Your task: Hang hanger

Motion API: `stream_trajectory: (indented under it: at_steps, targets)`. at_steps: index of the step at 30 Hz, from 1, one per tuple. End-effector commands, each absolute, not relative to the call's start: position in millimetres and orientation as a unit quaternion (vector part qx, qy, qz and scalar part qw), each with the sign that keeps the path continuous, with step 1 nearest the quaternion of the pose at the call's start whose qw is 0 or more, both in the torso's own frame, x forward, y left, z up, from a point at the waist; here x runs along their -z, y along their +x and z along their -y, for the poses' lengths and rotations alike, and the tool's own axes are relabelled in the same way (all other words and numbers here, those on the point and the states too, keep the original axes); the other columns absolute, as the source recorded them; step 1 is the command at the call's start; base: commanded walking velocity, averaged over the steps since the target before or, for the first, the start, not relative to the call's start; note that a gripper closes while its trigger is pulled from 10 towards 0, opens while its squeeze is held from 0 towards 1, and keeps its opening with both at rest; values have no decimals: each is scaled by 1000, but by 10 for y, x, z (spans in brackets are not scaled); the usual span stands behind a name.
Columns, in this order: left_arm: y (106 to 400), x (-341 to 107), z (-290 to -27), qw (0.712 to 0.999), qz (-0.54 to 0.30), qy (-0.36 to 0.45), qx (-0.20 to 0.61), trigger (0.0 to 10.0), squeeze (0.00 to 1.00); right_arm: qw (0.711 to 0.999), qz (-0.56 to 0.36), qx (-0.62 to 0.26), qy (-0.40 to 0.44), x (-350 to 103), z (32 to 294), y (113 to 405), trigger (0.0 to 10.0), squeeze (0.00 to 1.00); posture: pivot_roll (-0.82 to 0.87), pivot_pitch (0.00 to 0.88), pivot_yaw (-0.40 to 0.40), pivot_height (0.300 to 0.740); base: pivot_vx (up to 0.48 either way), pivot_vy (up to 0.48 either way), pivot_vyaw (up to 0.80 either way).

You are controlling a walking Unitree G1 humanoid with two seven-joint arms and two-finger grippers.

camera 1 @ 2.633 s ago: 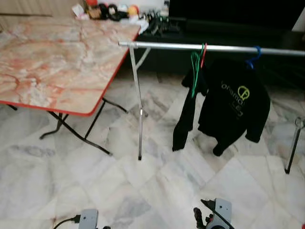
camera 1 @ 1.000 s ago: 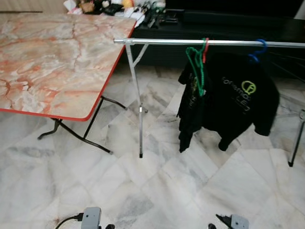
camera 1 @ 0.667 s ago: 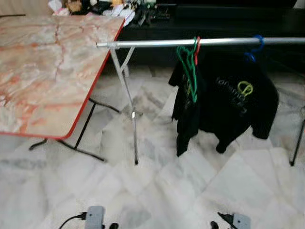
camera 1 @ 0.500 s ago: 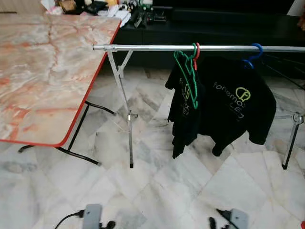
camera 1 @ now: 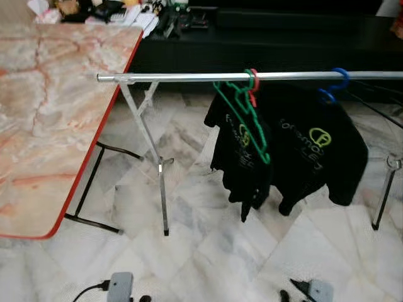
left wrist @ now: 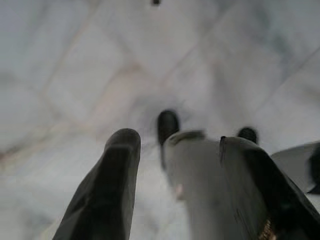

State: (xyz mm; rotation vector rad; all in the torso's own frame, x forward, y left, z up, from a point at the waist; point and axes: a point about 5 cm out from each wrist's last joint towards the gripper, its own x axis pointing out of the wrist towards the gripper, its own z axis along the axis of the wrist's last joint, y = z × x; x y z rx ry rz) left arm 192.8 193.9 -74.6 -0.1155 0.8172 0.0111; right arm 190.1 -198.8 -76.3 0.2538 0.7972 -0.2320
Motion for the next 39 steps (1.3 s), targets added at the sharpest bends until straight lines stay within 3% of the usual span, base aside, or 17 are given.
stream_trajectory:
  at_steps: [1,16,25,39]
  targets:
    - [1808,818,-1905,906,-420,-61,-7,10000,0,901,-398,123,117,797,2080,1805,10000,0,-25,258,30,740,244,0,0]
    - [1790,830,-1911,902,-429,-57,-4,10000,0,905,-395,111,116,769,1960,1911,10000,0,-26,259,28,740,135,0,0]
    - [1851,797,-1982,902,-426,-61,-26,10000,0,913,-378,108,111,650,1990,2134,10000,0,-38,189,14,740,0,0,0]
    - [2118,663,-1988,913,-403,-62,-33,10000,0,929,-341,98,107,480,2028,2387,10000,0,-37,0,30,740,0,0,0]
